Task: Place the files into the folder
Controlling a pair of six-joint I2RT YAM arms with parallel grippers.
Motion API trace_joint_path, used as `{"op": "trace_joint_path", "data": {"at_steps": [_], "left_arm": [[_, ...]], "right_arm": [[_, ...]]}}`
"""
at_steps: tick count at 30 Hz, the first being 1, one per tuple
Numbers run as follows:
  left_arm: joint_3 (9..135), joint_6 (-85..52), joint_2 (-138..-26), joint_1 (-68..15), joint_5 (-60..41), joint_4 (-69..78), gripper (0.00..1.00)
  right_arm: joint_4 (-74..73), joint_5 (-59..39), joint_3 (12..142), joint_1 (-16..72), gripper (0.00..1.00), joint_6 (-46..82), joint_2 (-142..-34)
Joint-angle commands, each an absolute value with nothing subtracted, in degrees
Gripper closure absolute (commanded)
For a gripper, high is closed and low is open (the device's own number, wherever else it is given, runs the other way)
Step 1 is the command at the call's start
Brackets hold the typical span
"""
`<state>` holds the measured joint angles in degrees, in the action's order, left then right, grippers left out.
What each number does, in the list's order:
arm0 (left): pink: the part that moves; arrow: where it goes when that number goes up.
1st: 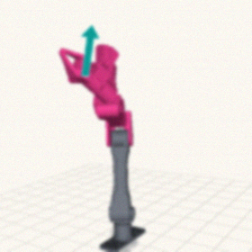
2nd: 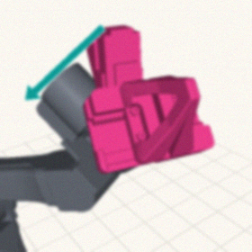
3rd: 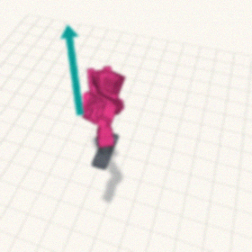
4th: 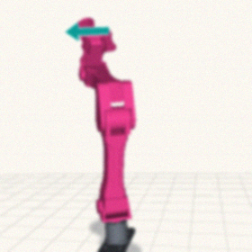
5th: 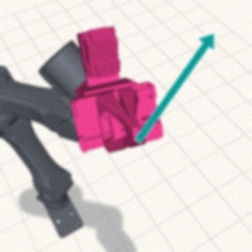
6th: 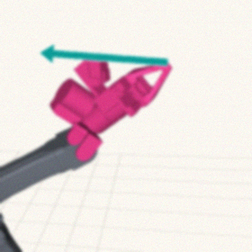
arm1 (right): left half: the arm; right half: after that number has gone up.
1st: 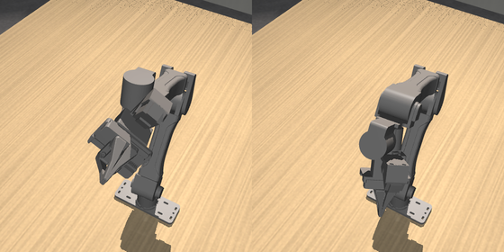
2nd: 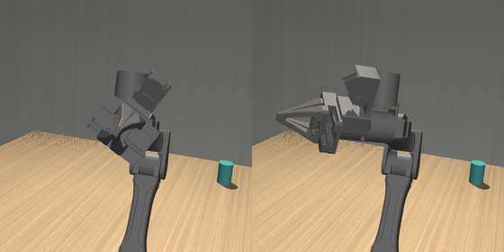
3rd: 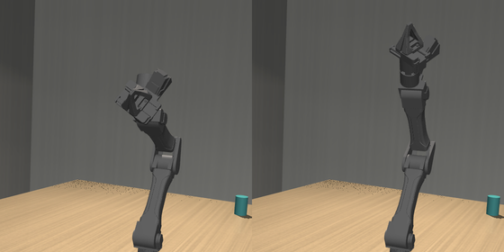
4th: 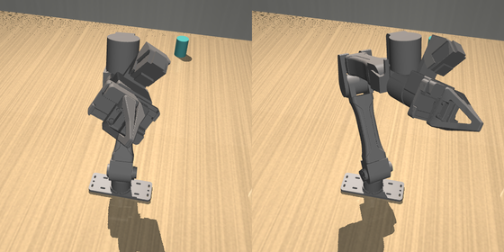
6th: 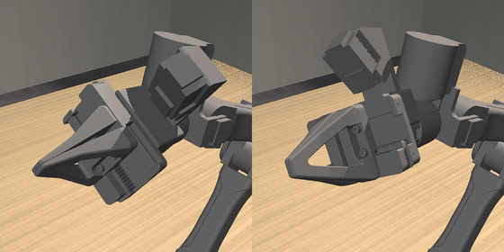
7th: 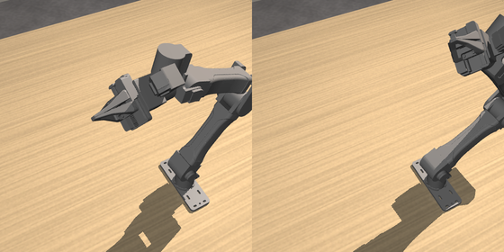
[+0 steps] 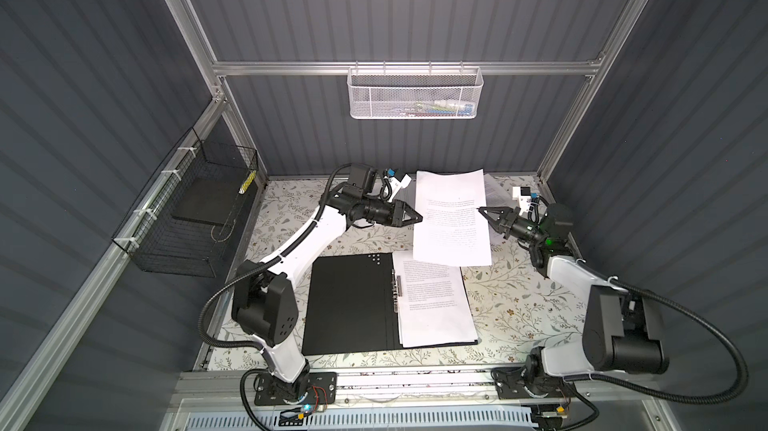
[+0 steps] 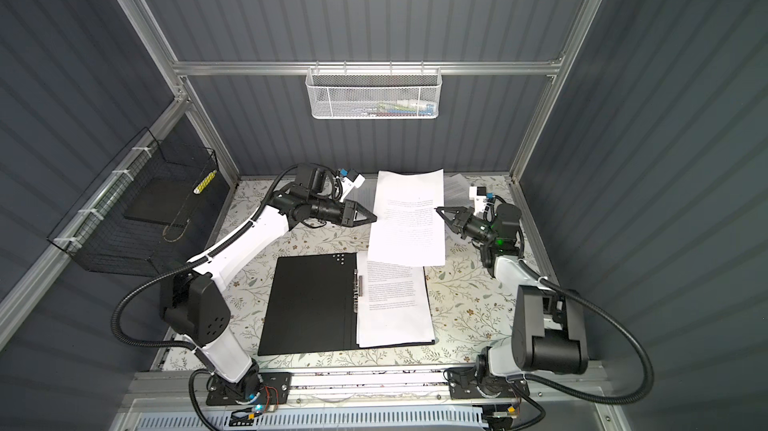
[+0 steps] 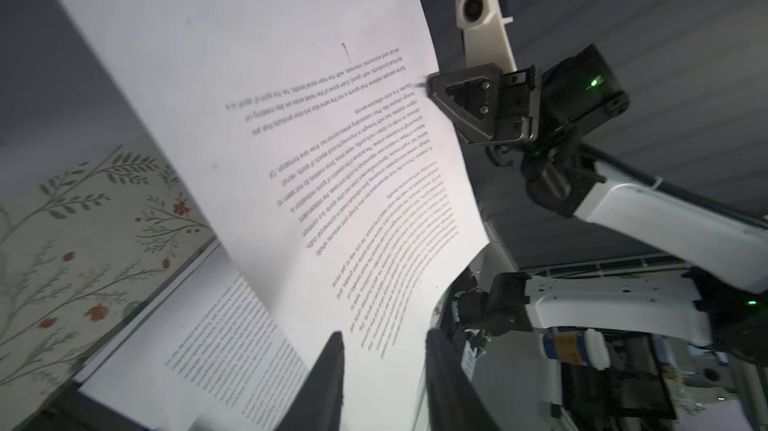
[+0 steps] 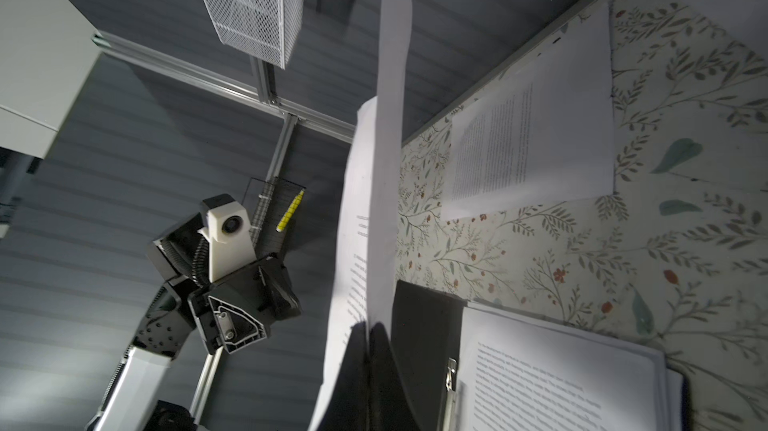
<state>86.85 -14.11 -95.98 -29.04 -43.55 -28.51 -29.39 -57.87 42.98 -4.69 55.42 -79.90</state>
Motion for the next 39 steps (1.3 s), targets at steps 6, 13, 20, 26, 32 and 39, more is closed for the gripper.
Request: {"op": "trace_joint_path", "data": {"at_steps": [6,13,20,26,32,39], "left_arm": [[81.6,-6.4,-86.0,-28.3,-23.1,-36.2,0.33],[75.4,-6.4,-82.9,-28.3,-19.3,-33.2,0.23],[71.8,-7.1,-82.8,-28.3,-21.1,-31.8,0.12],[69.8,-7.9,-82.6,-28.3,-23.1,-31.7,0.0],[65.9,-8.3,-81.8,-28.3,-23.1,-32.6,0.0],[64.2,-8.2,-82.0,-28.3,-21.6,-32.1,0.0]], "right_arm": [[14.2,-54.7,42.7,-1.8,1.0,30.5,-76.1],[16.8,-48.2,37.6,0.7,1.0,27.5,-80.2],[15.9,-40.9,36.1,4.4,1.0,30.4,-78.1],[7.4,-36.4,31.3,7.0,1.0,38.0,-75.9],[0.9,-33.7,28.3,9.8,1.0,43.8,-74.7],[0.9,-32.9,28.7,11.8,1.0,43.8,-76.0]]}}
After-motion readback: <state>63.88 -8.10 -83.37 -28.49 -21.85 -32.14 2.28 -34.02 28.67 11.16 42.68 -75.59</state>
